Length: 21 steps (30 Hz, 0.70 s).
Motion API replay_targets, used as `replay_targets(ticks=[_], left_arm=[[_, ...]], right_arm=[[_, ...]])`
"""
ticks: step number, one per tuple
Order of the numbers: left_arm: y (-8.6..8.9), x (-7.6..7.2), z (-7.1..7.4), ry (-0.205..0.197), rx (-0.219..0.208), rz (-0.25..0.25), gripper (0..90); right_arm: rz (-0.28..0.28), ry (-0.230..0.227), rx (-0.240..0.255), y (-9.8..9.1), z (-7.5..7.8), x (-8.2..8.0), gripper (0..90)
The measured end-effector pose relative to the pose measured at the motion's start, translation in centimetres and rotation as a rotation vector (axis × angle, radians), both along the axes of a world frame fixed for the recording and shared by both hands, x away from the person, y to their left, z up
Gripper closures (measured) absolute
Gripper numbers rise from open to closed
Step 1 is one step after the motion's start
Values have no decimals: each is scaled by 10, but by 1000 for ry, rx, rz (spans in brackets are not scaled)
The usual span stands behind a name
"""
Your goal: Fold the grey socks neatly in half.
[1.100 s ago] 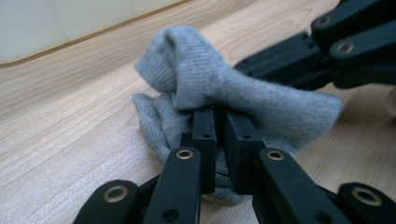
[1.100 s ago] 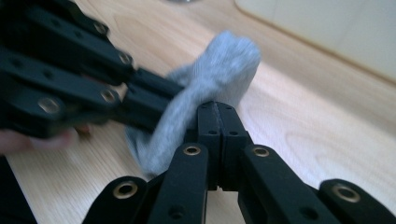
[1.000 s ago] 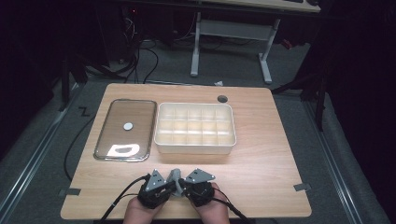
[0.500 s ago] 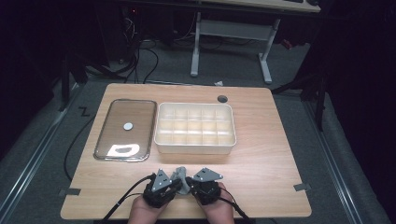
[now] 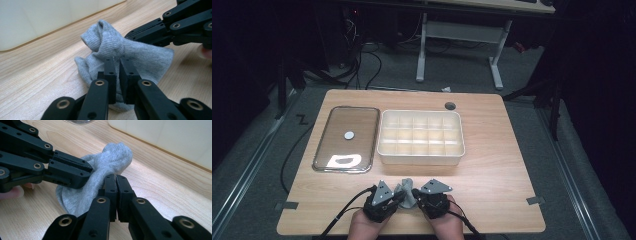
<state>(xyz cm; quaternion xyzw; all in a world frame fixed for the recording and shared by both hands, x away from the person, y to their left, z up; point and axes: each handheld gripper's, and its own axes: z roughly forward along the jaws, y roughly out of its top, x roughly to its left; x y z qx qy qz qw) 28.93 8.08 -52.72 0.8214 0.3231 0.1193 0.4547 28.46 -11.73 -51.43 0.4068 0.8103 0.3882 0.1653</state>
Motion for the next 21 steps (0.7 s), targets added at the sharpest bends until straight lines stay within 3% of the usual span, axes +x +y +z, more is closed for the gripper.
replay_targets(ticks=[16, 19, 21], left_arm=[[6, -1, 6, -20, -37, 5, 862], [22, 1, 16, -49, -58, 49, 865], [34, 4, 18, -52, -37, 78, 875]], right_arm=[[-5, 2, 1, -1, -2, 0, 882], [-4, -1, 1, -1, -2, 0, 878], [-5, -1, 0, -1, -2, 0, 878]])
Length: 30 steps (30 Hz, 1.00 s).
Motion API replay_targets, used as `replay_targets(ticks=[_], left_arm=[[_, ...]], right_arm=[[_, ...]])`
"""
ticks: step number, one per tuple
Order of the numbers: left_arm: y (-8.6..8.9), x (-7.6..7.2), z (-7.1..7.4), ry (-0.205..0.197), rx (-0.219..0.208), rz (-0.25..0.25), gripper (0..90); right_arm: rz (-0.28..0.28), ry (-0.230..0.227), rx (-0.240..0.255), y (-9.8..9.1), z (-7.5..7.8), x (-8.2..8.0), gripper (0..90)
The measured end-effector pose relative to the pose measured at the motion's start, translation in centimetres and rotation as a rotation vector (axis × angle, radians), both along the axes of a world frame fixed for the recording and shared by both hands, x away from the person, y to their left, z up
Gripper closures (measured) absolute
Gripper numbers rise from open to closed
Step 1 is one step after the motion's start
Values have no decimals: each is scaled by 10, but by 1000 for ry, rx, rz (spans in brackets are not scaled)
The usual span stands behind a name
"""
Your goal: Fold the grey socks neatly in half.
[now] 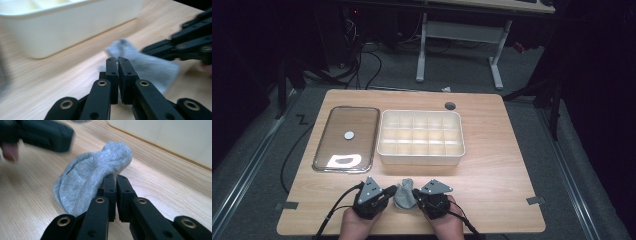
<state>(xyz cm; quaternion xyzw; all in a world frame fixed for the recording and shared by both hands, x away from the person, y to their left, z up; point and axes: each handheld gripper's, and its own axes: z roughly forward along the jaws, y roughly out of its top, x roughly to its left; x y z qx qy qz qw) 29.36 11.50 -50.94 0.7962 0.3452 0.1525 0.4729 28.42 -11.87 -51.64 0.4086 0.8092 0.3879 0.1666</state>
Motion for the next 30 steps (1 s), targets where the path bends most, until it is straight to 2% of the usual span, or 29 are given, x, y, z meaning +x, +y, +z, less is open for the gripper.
replay_targets(ticks=[1, 5, 8, 11, 17, 21, 25, 27, 30], left_arm=[[6, 3, -2, 28, 33, 11, 875], [9, 2, -13, 114, 94, -1, 887], [-1, -3, -17, 135, 126, -48, 889], [-12, -6, -20, 138, 129, -72, 889], [-26, -3, -19, 136, 107, -83, 896], [-37, -1, -19, 127, 103, -109, 900], [-44, -3, -20, 134, 97, -144, 900], [-46, -4, -21, 135, 104, -152, 900], [-45, -4, -22, 142, 109, -155, 900]], right_arm=[[0, 0, 0, 0, 0, 0, 878], [1, -3, 0, -1, 1, 0, 879], [1, -2, 1, -1, 1, -1, 879], [8, 0, -1, 1, 2, -2, 879], [27, -9, -22, 8, 4, -3, 880], [14, -11, -38, 7, 6, 1, 881], [11, -24, -31, 6, 9, -1, 889], [26, -21, -18, 7, 9, -3, 900], [23, -13, -27, 7, 5, -5, 900]])
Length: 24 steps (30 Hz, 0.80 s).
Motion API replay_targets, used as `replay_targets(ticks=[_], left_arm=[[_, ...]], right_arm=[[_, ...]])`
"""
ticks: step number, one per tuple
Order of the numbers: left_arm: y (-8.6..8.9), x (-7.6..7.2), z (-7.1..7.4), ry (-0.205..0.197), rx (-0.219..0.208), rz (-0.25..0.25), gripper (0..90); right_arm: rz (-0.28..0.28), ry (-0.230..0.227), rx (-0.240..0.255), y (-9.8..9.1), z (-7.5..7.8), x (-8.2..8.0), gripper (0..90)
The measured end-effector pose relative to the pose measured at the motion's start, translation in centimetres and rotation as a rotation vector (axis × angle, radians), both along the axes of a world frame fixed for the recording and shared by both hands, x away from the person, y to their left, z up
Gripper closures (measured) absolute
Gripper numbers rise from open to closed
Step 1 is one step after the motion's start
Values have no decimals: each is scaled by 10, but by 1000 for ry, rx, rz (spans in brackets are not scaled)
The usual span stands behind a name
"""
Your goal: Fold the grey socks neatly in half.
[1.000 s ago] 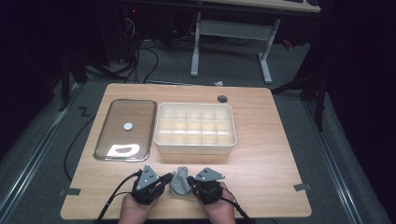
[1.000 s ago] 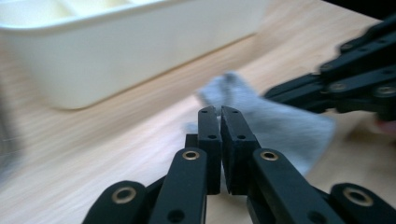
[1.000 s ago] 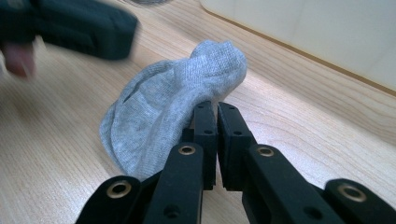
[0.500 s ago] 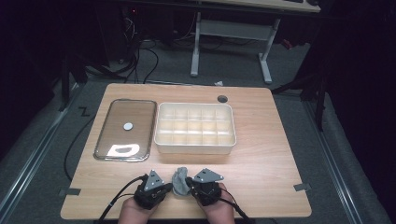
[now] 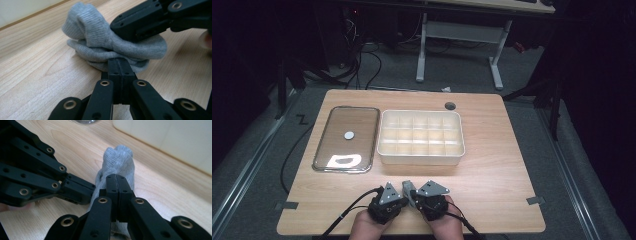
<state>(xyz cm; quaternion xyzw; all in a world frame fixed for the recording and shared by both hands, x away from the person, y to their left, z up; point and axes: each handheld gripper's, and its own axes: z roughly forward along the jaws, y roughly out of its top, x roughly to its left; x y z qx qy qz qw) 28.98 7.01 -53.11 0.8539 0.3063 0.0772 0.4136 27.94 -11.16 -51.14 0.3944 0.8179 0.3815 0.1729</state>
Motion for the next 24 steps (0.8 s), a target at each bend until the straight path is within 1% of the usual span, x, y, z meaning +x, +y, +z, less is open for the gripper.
replay_targets(ticks=[1, 2, 3, 4, 6, 9, 10, 12, 14, 17, 18, 20, 21, 23, 24], left_arm=[[2, 0, 0, 3, 3, 2, 892], [5, 0, 1, 2, 2, 3, 878], [8, 0, 2, 0, -5, 9, 868], [12, 1, 4, -8, -11, 17, 862], [22, 3, 12, -31, -42, 39, 872], [34, 6, 27, -62, -112, 76, 889], [35, 6, 30, -69, -119, 78, 896], [33, 7, 35, -82, -128, 70, 900], [27, 10, 40, -83, -145, 57, 900], [12, 14, 47, -84, -167, 30, 900], [5, 15, 48, -88, -166, 20, 900], [-3, 19, 44, -84, -150, 17, 900], [-7, 23, 39, -70, -135, 20, 900], [-7, 27, 30, -61, -117, 39, 900], [-5, 28, 26, -54, -117, 52, 900]], right_arm=[[-2, 4, -4, 0, -3, 0, 900], [-2, -1, -4, 0, -6, -1, 900], [2, -13, 1, 0, -9, -3, 900], [4, -15, 4, 0, -10, -4, 900], [5, -14, 4, 1, -10, -4, 900], [13, -22, 2, 3, -11, -4, 900], [15, -24, 1, 4, -11, -5, 900], [17, -27, 0, 5, -11, -5, 900], [20, -30, 0, 4, -11, -5, 900], [23, -30, 2, 3, -11, -5, 900], [23, -30, 4, 3, -11, -5, 900], [25, -31, 7, 3, -12, -5, 900], [26, -32, 6, 3, -12, -5, 900], [28, -36, 7, 2, -12, -5, 900], [28, -36, 9, 2, -12, -5, 900]])
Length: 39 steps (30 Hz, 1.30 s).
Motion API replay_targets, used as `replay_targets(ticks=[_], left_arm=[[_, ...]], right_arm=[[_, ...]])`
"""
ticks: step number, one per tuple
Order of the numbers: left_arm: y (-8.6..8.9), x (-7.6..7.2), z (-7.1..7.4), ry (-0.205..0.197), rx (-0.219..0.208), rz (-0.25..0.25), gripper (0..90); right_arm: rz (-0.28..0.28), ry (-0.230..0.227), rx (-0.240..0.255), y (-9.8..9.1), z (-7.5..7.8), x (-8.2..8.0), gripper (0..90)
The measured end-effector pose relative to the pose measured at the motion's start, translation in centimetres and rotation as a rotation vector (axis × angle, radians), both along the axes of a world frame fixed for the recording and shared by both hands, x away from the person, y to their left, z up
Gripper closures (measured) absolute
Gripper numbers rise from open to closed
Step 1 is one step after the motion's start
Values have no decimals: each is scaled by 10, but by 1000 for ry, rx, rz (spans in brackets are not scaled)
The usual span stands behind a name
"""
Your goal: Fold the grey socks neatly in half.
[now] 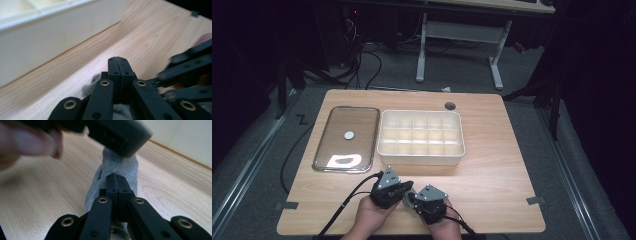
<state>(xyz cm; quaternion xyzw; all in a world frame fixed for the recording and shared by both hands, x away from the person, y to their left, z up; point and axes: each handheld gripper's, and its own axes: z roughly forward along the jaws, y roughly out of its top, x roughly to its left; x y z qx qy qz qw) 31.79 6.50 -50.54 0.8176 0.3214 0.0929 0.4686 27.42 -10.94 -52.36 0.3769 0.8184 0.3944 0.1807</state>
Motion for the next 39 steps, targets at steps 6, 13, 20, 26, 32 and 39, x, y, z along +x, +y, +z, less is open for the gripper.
replay_targets(ticks=[6, 13, 20, 26, 32, 39], left_arm=[[10, 0, -19, 14, 10, 28, 900], [12, -2, -23, -7, -7, 39, 900], [13, -2, -24, -9, -12, 35, 900], [13, -3, -26, -22, -13, 30, 900], [13, -4, -27, -28, -13, 33, 900], [13, -4, -26, -29, -17, 39, 900]], right_arm=[[-3, -7, 8, 0, -1, -1, 900], [10, 16, 18, -5, 15, -3, 870], [62, 9, 4, -3, 20, -19, 883], [36, 65, -12, -4, 1, -16, 900], [42, 64, -16, -5, -4, -18, 900], [47, 110, 77, -11, 13, -11, 811]])
